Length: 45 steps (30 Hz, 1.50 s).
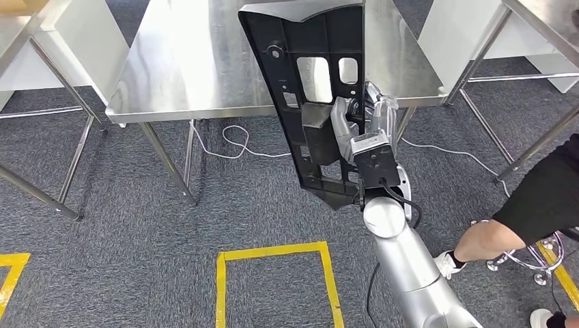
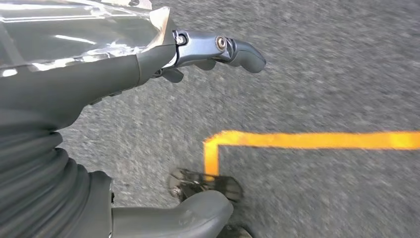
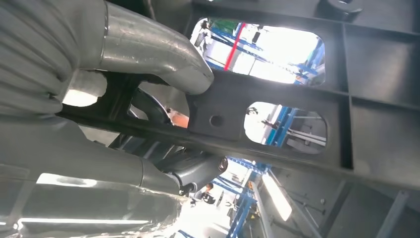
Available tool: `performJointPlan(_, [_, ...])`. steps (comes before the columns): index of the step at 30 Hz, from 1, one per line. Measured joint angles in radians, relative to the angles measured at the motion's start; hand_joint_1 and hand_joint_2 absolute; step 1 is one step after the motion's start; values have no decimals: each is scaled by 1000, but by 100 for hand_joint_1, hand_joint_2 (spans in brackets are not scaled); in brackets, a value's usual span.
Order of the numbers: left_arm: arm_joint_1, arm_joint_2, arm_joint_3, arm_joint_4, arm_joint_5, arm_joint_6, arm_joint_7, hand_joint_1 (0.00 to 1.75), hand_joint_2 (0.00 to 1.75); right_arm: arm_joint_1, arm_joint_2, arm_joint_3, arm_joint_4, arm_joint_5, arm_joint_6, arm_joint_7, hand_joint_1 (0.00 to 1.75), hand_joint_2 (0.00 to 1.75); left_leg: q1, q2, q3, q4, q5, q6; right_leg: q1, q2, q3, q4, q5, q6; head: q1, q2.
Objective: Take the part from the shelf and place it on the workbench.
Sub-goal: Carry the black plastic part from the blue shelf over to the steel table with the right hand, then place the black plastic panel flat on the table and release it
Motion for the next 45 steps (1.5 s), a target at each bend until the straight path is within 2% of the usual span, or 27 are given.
performJointPlan(3, [0,0,0,0,0,0,0,0,175,1,1,0,1,2,0,1,175,175,10,6,-120,167,-59,-17,-2,1,28,-1,-25,-9,-1,0])
performJointPlan(4, [1,1,0,0,1,0,0,0,175,2,1,0,2,2,0,2,175,175,13,7,-149,190,-75,-21,-2,2,39,-1,-34,-8,-1,0])
performJointPlan(5, [2,1,1,0,1,0,0,0,175,3,1,0,3,4,0,2,175,175,15,8,-163,184,-72,-23,-3,3,52,-1,-45,-6,-2,0])
performJointPlan(6, [3,1,1,0,2,0,0,0,175,4,2,0,4,5,0,3,175,175,18,9,-161,145,-44,-25,-5,4,68,-2,-56,-3,-1,0])
performJointPlan(8, [3,2,2,0,4,2,2,0,175,2,8,0,8,8,0,3,175,175,23,12,-128,21,55,-27,-5,5,98,0,-80,7,-1,0])
performJointPlan(9, [3,2,3,0,5,3,4,0,175,-2,12,1,11,12,0,4,175,175,23,15,-112,-26,89,-23,-3,6,107,0,-90,13,-2,0])
performJointPlan(10, [3,1,5,0,7,4,8,0,175,-8,18,1,14,18,-1,7,175,175,21,16,-101,-53,110,-16,0,7,111,0,-100,20,-1,0])
performJointPlan(13, [0,-1,15,0,14,9,19,0,175,-32,34,5,27,61,-25,24,175,175,13,13,-80,-62,107,12,5,9,113,25,-105,42,3,0])
performJointPlan(15, [-3,-3,19,0,15,13,24,0,175,-52,45,7,35,104,-55,41,175,175,12,10,-61,-65,97,25,4,6,78,97,-110,45,4,0])
performJointPlan(18, [-7,-4,24,-1,15,18,34,0,175,-84,59,12,51,157,-76,82,175,175,8,5,-43,-66,76,37,5,3,-55,275,-167,33,9,0])
performJointPlan(20, [-7,-7,25,-1,12,20,40,0,175,-93,65,14,62,176,-77,103,175,175,3,1,-24,-66,59,40,10,3,-110,310,-185,28,10,0])
performJointPlan(21, [-6,-8,26,-1,10,21,41,0,175,-96,68,16,67,181,-77,108,175,175,-1,-1,-11,-67,50,41,14,3,-111,277,-166,30,10,0])
performJointPlan(23, [-6,-11,26,0,5,21,41,0,175,-104,71,19,77,186,-79,112,175,175,-8,-3,11,-67,32,42,26,1,-80,145,-76,31,11,0])
performJointPlan(25, [-7,-13,26,0,0,17,39,0,175,-112,72,21,84,187,-86,114,175,175,-11,-5,28,-70,15,37,37,-1,-52,44,-6,18,8,0])
performJointPlan(26, [-7,-14,26,0,-3,15,38,0,175,-114,71,21,87,188,-91,115,175,175,-11,-5,33,-68,11,33,39,-1,-45,22,10,6,7,0])
performJointPlan(28, [-7,-13,26,-1,-11,10,38,0,175,-115,69,21,91,195,-100,117,175,175,-11,-4,41,-62,7,24,31,1,-22,8,9,-11,9,0])
performJointPlan(30, [-7,-13,25,-1,-19,6,37,0,175,-117,67,19,93,208,-110,118,175,175,-7,-2,22,-14,6,15,20,2,7,-8,8,-23,9,0])
performJointPlan(32, [-9,-14,25,-1,-25,2,35,0,175,-119,65,18,93,221,-119,119,175,175,0,0,-48,104,-16,2,16,1,31,-17,0,-34,9,0])
performJointPlan(34, [-6,-14,25,-1,-29,0,33,0,175,-115,63,17,94,233,-125,122,175,175,12,2,-132,205,-71,-16,12,3,48,-19,-15,-37,8,0])
performJointPlan(35, [-5,-14,25,-1,-30,-2,33,0,175,-111,61,17,95,237,-126,124,175,175,18,4,-158,215,-92,-25,9,5,58,-19,-24,-34,8,0])
performJointPlan(36, [-3,-13,25,-1,-31,-3,32,0,175,-107,58,15,96,242,-127,126,175,175,25,7,-167,195,-91,-33,5,7,69,-18,-34,-28,8,0])
performJointPlan(37, [-3,-13,25,-1,-32,-4,32,0,175,-103,56,13,97,248,-129,127,175,175,31,10,-162,146,-62,-39,2,9,83,-18,-45,-23,8,0])
performJointPlan(38, [-2,-13,25,-1,-34,-5,31,0,175,-100,53,11,97,255,-133,129,175,175,36,11,-148,81,-5,-43,0,10,93,-18,-57,-17,7,0])
performJointPlan(40, [-1,-13,25,-1,-37,-6,31,0,175,-96,48,7,99,271,-142,131,175,175,41,15,-122,-38,88,-41,2,13,109,-13,-82,-2,5,0])
performJointPlan(41, [0,-13,24,-1,-38,-7,30,0,175,-93,46,5,99,278,-145,134,175,175,40,15,-113,-67,111,-35,6,14,118,-11,-90,7,5,0])
performJointPlan(44, [3,-14,23,-1,-39,-6,26,0,175,-85,38,-1,97,294,-149,138,175,175,37,12,-82,-83,121,-6,14,15,137,22,-97,31,7,0])
performJointPlan(45, [2,-14,22,-1,-40,-6,25,0,175,-83,35,-3,96,298,-150,137,175,175,37,12,-70,-85,122,3,14,14,122,58,-99,34,7,0])
